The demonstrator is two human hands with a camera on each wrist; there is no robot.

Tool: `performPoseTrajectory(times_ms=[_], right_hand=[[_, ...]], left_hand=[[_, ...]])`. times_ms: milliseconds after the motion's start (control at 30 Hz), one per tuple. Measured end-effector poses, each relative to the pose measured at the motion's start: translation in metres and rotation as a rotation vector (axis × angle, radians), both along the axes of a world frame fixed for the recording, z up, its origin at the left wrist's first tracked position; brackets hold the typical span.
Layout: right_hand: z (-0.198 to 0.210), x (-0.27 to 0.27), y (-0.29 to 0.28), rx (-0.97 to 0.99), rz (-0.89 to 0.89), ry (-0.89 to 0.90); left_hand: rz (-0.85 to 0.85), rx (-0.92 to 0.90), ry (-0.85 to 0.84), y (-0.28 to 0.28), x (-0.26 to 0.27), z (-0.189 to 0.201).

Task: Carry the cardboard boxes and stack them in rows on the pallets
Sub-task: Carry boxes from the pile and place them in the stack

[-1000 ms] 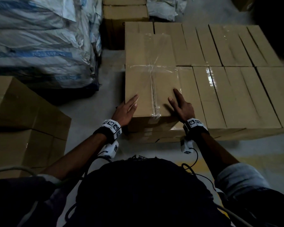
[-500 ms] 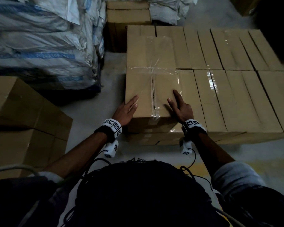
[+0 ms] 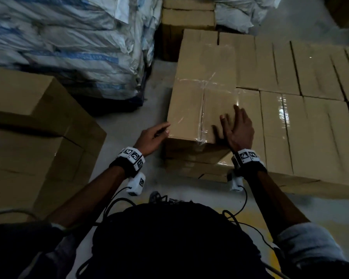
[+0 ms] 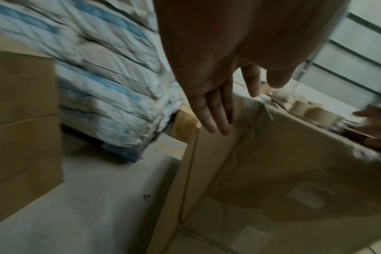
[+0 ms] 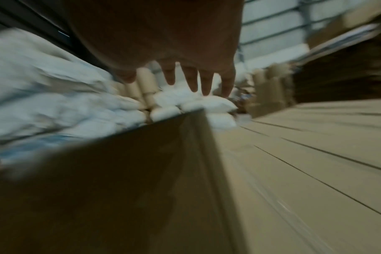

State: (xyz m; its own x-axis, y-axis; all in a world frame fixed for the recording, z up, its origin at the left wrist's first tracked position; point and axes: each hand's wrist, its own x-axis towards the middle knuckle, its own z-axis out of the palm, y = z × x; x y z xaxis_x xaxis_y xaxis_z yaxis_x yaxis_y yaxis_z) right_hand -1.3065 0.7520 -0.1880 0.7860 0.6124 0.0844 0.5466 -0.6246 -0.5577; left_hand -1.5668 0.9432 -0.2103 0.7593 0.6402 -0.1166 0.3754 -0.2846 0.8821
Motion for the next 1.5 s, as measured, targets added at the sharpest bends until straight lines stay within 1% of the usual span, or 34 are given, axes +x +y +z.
performPoseTrajectory(times_ms=[133, 267, 400, 533, 667, 800, 933, 1033, 1067, 1167, 1267, 1400, 1500], right_hand=[[0.029, -0.026, 0.035, 0.169, 0.220, -0.139], [0.035, -0.085, 0.085, 0.202, 0.499, -0.151], [0.027, -0.169, 0.129, 0.157, 0.779, -0.163], [0.014, -0.233, 0.165, 0.078, 0.917, -0.110], [0.003, -0.278, 0.221, 0.019, 1.036, -0.086], [0.003, -0.315, 0.291, -0.032, 1.076, -0.050], [0.011, -0.349, 0.364, -0.066, 1.093, -0.017], [0.017, -0.372, 0.408, -0.064, 1.103, -0.008], [0.018, -0.378, 0.421, -0.068, 1.103, -0.013], [0.019, -0.388, 0.459, -0.120, 1.126, -0.015], [0.013, -0.390, 0.498, -0.165, 1.160, -0.004], [-0.009, -0.398, 0.571, -0.233, 1.186, -0.017], [-0.022, -0.399, 0.628, -0.227, 1.184, -0.032]], left_hand=[[0.173, -0.016, -0.057, 0.001, -0.042, 0.005], [0.341, -0.055, -0.054, 0.005, -0.091, 0.008], [0.473, -0.112, -0.075, 0.012, -0.140, 0.007], [0.596, -0.166, -0.077, 0.032, -0.181, 0.005], [0.668, -0.179, -0.066, 0.076, -0.221, -0.002], [0.746, -0.230, -0.066, 0.132, -0.261, 0.004], [0.789, -0.202, -0.005, 0.183, -0.310, 0.013], [0.855, -0.133, 0.018, 0.216, -0.344, 0.007], [0.882, -0.135, 0.018, 0.226, -0.352, 0.005], [0.934, -0.145, 0.091, 0.253, -0.367, 0.000], [0.907, -0.213, 0.179, 0.285, -0.374, -0.006], [0.912, -0.290, 0.269, 0.339, -0.384, -0.007], [0.942, -0.308, 0.344, 0.374, -0.384, -0.013]])
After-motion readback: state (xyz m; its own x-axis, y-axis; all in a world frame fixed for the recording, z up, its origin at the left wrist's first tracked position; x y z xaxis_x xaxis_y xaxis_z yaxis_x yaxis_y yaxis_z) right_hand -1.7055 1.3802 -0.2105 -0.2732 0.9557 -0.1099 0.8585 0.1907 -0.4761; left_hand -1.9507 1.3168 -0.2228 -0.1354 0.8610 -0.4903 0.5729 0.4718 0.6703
